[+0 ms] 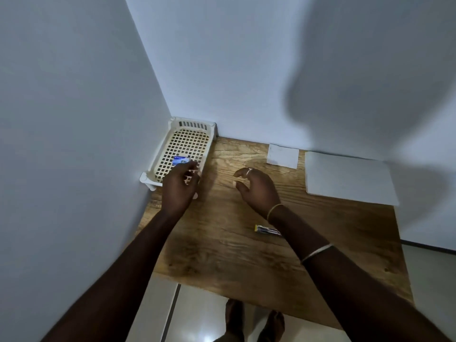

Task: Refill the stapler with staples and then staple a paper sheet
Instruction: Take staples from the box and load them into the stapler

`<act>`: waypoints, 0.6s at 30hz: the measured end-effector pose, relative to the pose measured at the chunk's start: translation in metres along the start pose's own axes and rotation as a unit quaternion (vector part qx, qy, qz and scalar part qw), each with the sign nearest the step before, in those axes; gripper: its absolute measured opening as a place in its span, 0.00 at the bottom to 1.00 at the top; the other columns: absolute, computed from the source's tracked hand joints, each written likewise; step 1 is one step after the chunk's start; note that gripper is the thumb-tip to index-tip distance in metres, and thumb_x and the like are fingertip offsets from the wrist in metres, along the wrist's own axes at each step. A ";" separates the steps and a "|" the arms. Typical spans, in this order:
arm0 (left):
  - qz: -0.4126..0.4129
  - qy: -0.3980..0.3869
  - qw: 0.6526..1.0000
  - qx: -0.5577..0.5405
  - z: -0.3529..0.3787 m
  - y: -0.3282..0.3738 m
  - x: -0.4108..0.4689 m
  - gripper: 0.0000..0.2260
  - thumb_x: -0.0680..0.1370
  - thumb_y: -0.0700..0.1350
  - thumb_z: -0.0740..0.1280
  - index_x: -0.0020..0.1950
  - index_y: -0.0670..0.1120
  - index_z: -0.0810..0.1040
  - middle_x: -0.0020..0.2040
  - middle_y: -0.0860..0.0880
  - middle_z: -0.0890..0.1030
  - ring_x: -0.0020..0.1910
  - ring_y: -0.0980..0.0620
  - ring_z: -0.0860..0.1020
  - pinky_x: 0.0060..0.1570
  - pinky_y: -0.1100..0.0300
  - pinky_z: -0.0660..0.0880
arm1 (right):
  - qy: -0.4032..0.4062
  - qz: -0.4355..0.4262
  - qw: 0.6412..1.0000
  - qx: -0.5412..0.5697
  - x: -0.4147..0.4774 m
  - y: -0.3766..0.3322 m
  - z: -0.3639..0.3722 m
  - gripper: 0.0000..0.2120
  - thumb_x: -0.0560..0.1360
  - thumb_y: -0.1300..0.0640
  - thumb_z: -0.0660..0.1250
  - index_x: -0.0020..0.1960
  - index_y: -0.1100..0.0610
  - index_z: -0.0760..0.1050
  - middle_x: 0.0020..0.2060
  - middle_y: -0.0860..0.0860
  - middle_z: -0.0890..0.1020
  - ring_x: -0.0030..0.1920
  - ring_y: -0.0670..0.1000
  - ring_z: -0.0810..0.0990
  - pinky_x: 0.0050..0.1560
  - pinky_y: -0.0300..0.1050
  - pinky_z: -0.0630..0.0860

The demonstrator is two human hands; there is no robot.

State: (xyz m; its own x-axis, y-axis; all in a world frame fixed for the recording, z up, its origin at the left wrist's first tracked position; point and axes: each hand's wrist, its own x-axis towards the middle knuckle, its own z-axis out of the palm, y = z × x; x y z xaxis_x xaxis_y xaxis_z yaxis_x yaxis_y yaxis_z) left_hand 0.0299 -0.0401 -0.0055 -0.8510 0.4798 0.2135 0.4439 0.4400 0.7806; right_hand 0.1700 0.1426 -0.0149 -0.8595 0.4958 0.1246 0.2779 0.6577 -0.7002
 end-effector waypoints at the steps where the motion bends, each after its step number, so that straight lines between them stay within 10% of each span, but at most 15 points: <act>1: -0.013 0.011 1.000 0.007 -0.005 -0.005 0.008 0.13 0.78 0.40 0.72 0.63 0.44 0.82 0.57 0.49 0.85 0.49 0.52 0.83 0.53 0.52 0.81 | -0.008 -0.002 1.000 0.004 0.012 -0.010 0.012 0.11 0.75 0.56 0.72 0.57 0.54 0.81 0.53 0.53 0.85 0.57 0.55 0.81 0.58 0.48 0.76; 10: -0.113 0.004 0.986 0.118 -0.022 -0.045 0.064 0.18 0.77 0.35 0.68 0.67 0.38 0.79 0.65 0.40 0.81 0.62 0.42 0.80 0.67 0.50 0.74 | -0.031 0.031 0.999 0.001 0.095 -0.055 0.094 0.15 0.74 0.55 0.72 0.61 0.54 0.81 0.58 0.54 0.84 0.59 0.55 0.81 0.60 0.47 0.76; 18: -0.121 -0.020 0.981 0.149 -0.012 -0.057 0.079 0.15 0.77 0.34 0.66 0.63 0.40 0.82 0.59 0.39 0.84 0.60 0.40 0.81 0.60 0.54 0.71 | -0.050 0.004 0.995 -0.089 0.123 -0.057 0.129 0.19 0.74 0.50 0.70 0.65 0.50 0.78 0.57 0.53 0.84 0.60 0.57 0.78 0.60 0.52 0.69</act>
State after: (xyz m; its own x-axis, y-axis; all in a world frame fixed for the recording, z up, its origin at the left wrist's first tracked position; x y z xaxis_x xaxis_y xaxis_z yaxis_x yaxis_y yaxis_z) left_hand -0.0662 -0.0365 -0.0261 -0.9323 0.3613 0.0153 0.2980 0.7437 0.5984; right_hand -0.0066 0.0926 -0.0500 -0.8927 0.4487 0.0421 0.3491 0.7477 -0.5648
